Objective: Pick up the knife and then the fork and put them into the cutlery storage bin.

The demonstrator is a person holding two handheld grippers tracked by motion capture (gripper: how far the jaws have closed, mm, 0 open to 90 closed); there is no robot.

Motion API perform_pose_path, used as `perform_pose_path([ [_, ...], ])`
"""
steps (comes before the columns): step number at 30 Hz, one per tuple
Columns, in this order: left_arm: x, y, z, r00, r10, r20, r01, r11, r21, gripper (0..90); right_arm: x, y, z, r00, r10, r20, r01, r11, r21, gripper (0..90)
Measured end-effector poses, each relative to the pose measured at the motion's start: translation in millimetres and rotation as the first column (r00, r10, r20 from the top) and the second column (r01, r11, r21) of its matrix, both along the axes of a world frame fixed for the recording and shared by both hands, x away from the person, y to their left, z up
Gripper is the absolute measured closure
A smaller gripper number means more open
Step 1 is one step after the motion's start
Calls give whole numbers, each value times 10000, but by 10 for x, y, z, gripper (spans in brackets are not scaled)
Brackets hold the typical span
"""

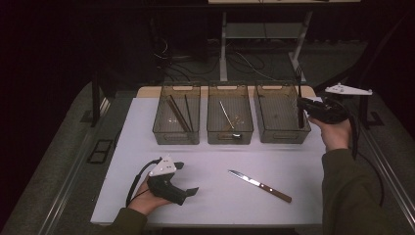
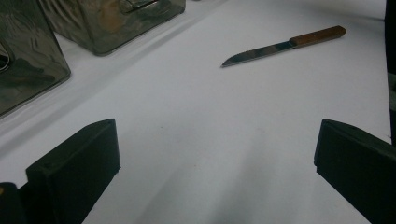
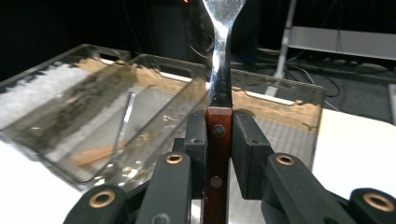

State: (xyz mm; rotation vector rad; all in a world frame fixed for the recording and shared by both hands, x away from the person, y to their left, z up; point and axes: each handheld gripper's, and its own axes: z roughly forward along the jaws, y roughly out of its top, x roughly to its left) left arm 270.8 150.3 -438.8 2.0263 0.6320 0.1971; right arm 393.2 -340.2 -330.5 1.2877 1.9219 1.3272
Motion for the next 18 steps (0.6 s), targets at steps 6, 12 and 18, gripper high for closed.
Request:
perform_pose_path([
  [6, 2, 6, 2, 10000, -15, 10, 15, 10000, 13, 0, 199, 5, -110, 9977, -522, -442, 489, 9963, -711, 768],
  [12, 2, 5, 1, 10000, -51, -3, 51, 10000, -12, 0, 325, -19, -289, 9917, -836, -972, 729, 9913, -1095, 767],
  [18, -2, 5, 3, 10000, -54, 1, 54, 10000, -21, 0, 387, -13, -445, 9847, -930, -1477, 722, 9875, -1404, 767],
])
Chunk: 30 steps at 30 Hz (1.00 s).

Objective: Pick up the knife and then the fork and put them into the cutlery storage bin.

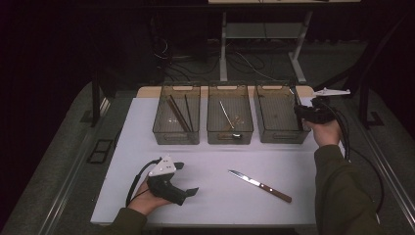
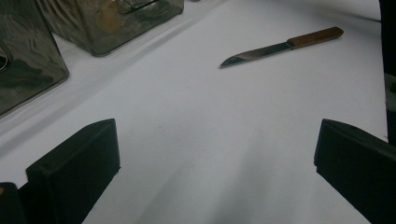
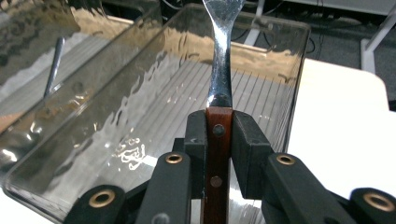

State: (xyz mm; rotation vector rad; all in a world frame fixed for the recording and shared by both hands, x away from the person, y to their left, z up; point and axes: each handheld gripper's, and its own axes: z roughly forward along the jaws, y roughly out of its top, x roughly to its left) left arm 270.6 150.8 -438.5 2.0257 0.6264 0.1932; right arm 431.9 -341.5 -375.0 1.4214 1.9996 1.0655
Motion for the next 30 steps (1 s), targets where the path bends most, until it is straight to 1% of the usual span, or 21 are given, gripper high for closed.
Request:
perform_pose_path([
  [4, 0, -2, -1, 10000, -3, -16, 3, 10000, 4, 0, 8, -3, -76, 9998, -15, -173, 15, 10000, -12, 767],
  [10, 0, -3, -1, 10000, -2, -20, 2, 10000, 21, 0, 11, -20, -207, 9981, -89, -604, 83, 9999, -106, 763],
  [14, 0, -3, -1, 10000, -22, -33, 23, 10000, 72, 0, 13, -8, -244, 9975, -44, -707, 30, 9998, -203, 755],
  [15, 0, -3, 0, 10000, -22, -32, 23, 10000, 82, 0, 14, -5, -248, 9974, -23, -720, 8, 9998, -202, 749],
  [16, 1, -4, -2, 10000, -7, -26, 7, 10000, 60, 0, 14, -3, -249, 9973, -10, -730, -2, 9999, -170, 706],
  [18, 0, -4, -3, 10000, -8, -18, 8, 10000, 50, 0, 13, 0, -240, 9980, -82, -623, 76, 9999, -99, 665],
  [22, -4, -4, -1, 10000, -19, -38, 19, 10000, 72, 0, 1, -1, -209, 9987, 104, -500, -90, 9996, 279, 584],
  [25, -4, -5, -2, 10000, -7, -41, 7, 10000, 66, 0, -26, -6, -178, 9988, 285, -387, -261, 9978, 607, 553],
  [27, -4, -5, -1, 10000, -10, -37, 10, 10000, 88, 0, -46, -13, -154, 9990, 366, -274, -346, 9969, 703, 534],
  [30, -2, -4, -1, 10000, 6, -30, -6, 10000, 87, 0, -116, -24, -97, 9987, 512, 2, -510, 9934, 1026, 498],
])
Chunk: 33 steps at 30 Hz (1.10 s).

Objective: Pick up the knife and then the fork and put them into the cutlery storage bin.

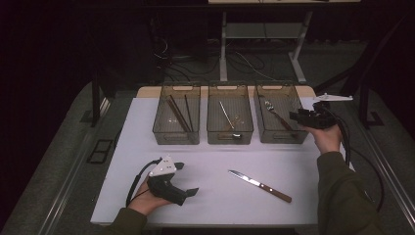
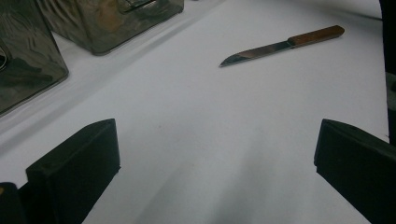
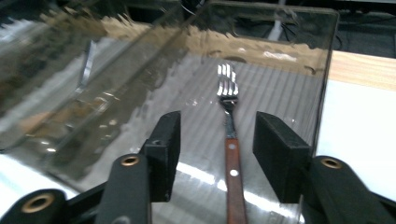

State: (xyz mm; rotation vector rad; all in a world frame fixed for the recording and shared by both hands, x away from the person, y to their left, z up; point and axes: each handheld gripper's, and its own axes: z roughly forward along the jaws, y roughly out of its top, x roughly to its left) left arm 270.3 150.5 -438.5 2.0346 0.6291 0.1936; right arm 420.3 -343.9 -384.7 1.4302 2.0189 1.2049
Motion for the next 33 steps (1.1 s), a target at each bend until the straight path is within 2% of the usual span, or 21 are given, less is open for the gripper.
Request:
perform_pose_path([
  [2, 2, 1, -1, 10000, -5, 6, 5, 10000, 7, 0, -42, -13, 33, 9997, 245, 25, -246, 9989, 390, 466],
  [6, 3, 1, 0, 10000, 2, 15, -2, 10000, 13, 0, -164, -5, 101, 9982, 556, 215, -567, 9969, 549, 432],
  [9, 3, 2, -1, 10000, 33, 16, -33, 10000, -38, 0, -274, 19, 143, 9957, 821, 434, -838, 9958, 372, 390],
  [17, 11, 31, 4, 10000, 10, -39, -10, 10000, -56, 0, -524, 105, 174, 9884, 1413, 551, -1430, 9894, 272, 325],
  [23, 22, 90, 17, 9999, 86, -62, -87, 10000, -43, 0, -705, 188, 122, 9796, 1972, 396, -1978, 9802, 111, 289],
  [26, 15, 98, 17, 9999, 77, -73, -77, 10000, -43, 0, -771, 213, 117, 9775, 2036, 551, -2040, 9790, 19, 260],
  [28, 7, 114, 13, 10000, 51, -62, -51, 10000, 22, 0, -820, 231, 96, 9748, 2137, 640, -2127, 9769, -222, 249],
  [33, 6, 167, 10, 9998, 182, -54, -182, 9998, -41, 0, -913, 277, 18, 9688, 2436, 458, -2412, 9691, -522, 200],
])
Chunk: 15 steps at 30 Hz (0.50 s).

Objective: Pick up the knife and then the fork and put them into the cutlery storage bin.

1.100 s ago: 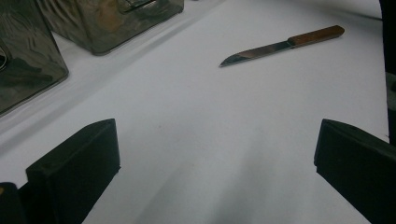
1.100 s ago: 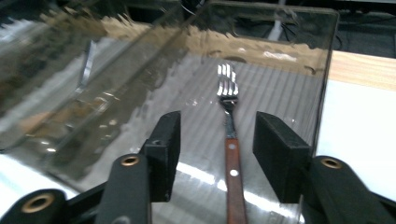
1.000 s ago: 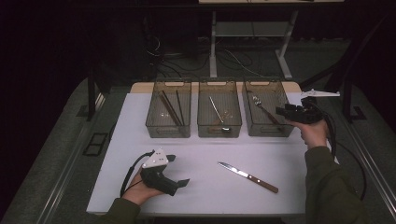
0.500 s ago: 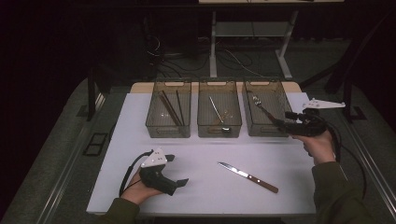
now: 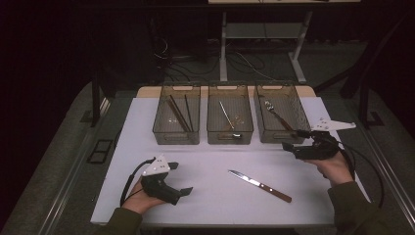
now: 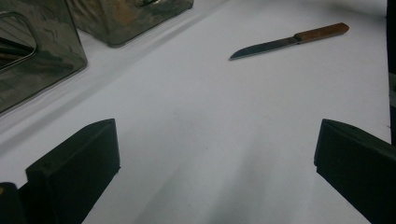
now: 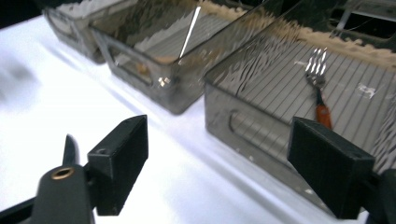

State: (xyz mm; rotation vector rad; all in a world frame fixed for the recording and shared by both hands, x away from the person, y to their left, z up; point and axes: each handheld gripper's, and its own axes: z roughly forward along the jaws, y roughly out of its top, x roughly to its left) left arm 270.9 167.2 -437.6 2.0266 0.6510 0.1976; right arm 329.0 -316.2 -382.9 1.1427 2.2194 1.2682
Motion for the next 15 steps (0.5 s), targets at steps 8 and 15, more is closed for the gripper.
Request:
perform_pose_path([
  [8, -7, -36, -9, 10000, -68, 2, 68, 10000, 61, 0, -120, 97, -97, 9984, 520, -241, -523, 9986, -93, 199],
  [15, -8, -21, 3, 10000, -37, 16, 37, 10000, 64, 0, -213, 169, -168, 9944, 928, -504, -934, 9956, -96, 199],
])
